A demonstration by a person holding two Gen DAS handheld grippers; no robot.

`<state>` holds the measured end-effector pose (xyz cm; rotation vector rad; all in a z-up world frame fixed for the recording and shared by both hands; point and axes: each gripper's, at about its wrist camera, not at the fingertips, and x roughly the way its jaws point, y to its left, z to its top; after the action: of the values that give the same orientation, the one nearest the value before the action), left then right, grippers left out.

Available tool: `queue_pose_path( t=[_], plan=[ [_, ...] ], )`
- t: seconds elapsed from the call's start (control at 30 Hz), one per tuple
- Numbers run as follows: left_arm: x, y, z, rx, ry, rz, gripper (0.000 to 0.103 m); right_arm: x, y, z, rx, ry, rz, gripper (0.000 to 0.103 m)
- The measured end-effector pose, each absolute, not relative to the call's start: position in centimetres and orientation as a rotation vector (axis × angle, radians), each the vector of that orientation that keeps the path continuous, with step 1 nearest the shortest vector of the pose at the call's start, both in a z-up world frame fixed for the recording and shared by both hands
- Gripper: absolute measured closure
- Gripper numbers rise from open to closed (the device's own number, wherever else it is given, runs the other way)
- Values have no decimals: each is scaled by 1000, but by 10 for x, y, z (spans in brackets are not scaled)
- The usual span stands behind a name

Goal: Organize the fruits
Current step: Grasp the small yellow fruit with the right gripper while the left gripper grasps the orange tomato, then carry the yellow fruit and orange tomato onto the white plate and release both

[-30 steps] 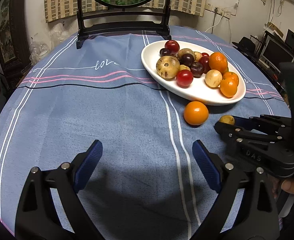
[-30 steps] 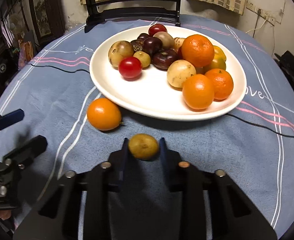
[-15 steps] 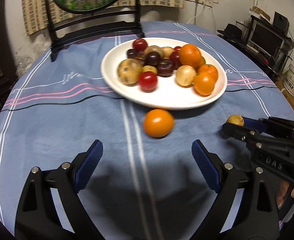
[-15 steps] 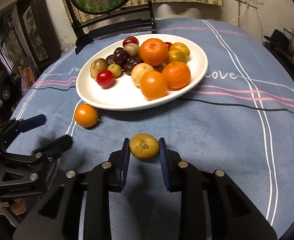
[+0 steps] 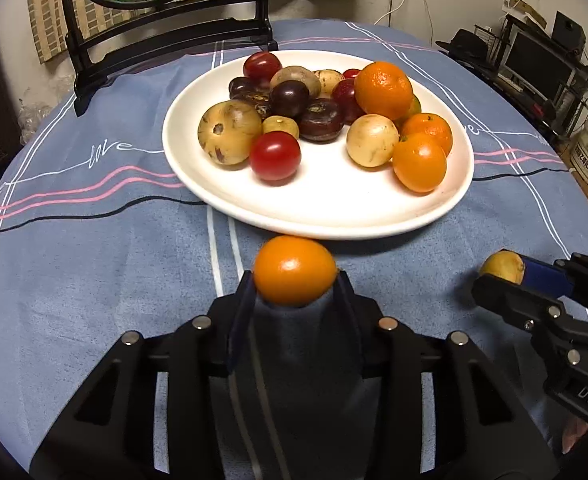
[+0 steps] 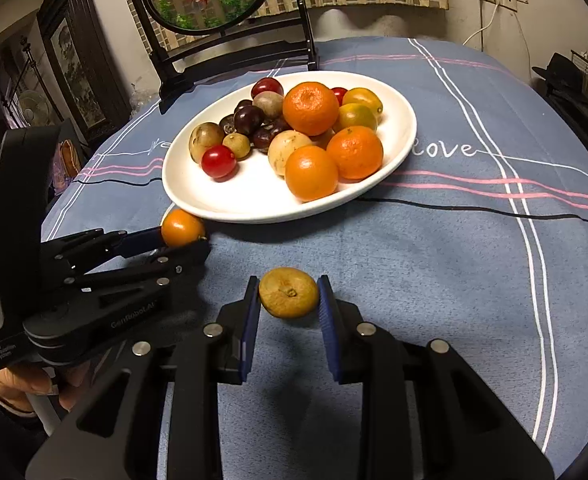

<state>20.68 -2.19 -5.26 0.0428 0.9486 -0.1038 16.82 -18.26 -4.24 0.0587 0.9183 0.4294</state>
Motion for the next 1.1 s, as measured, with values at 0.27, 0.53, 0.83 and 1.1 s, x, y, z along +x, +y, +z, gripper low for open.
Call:
queue_pose_path(
  t=[0.27, 0.53, 0.83, 1.1],
  plan=[
    [190, -19, -37, 55, 905, -115, 63, 163, -184, -36, 56, 909, 431, 74],
    [167, -13, -10, 39, 848, -148, 63, 159, -189, -16, 50, 876, 435, 74],
    [186, -11, 23, 44, 790, -166, 63, 177, -169, 18, 18, 809, 474, 74],
    [234, 3, 25, -1, 798, -140, 63, 221, -141, 30, 24, 806, 502, 74]
  ],
)
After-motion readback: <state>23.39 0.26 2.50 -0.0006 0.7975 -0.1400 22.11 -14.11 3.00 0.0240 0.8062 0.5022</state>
